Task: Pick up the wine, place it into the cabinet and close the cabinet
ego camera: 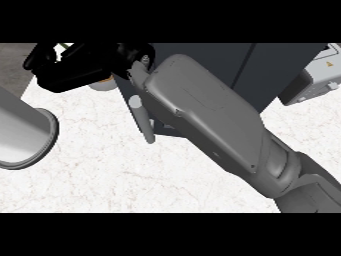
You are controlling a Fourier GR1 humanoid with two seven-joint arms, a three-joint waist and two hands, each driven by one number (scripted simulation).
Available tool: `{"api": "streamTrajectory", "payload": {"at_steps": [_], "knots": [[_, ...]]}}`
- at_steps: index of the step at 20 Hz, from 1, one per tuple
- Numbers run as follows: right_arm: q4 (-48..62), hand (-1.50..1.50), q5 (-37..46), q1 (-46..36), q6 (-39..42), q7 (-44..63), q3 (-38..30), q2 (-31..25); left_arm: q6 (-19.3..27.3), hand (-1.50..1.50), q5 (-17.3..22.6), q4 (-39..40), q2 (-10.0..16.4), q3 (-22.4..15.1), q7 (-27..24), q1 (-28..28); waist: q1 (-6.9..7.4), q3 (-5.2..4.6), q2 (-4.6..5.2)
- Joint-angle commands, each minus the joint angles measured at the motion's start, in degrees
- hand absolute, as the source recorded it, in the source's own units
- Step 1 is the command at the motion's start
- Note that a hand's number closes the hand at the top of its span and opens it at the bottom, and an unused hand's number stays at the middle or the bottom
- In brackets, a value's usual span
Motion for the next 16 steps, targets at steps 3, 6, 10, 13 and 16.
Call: {"api": "streamTrajectory", "payload": {"at_steps": [3,6,10,13,16], "knots": [[9.4,1.50,3.6,2.9,-0.6,-7.6,-2.6,-4.9,-0.3,-1.50,-0.4,-1.4,0.6,0.2,1.5,0.5,-1.30,0.55,1.25],[9.9,1.50,3.3,4.2,1.2,-8.7,-3.4,-7.6,-0.5,-1.50,-0.9,-2.4,-0.8,-0.9,0.5,0.4,-1.76,0.54,1.43],[10.7,1.50,2.8,4.7,1.9,-10.3,-4.7,-8.7,-1.9,-1.50,1.0,-3.1,-0.3,-1.1,1.8,-0.3,-2.41,0.51,1.63],[10.5,1.50,2.1,5.9,1.9,-11.7,-5.5,-9.9,-1.0,-1.50,1.7,-3.6,-0.6,-1.8,2.5,-0.7,-3.71,0.59,1.71],[11.0,1.50,1.9,5.1,3.0,-12.9,-4.7,-9.5,0.3,-1.50,1.4,-5.6,-1.0,-3.6,3.2,-2.3,-4.47,0.57,2.24]]}}
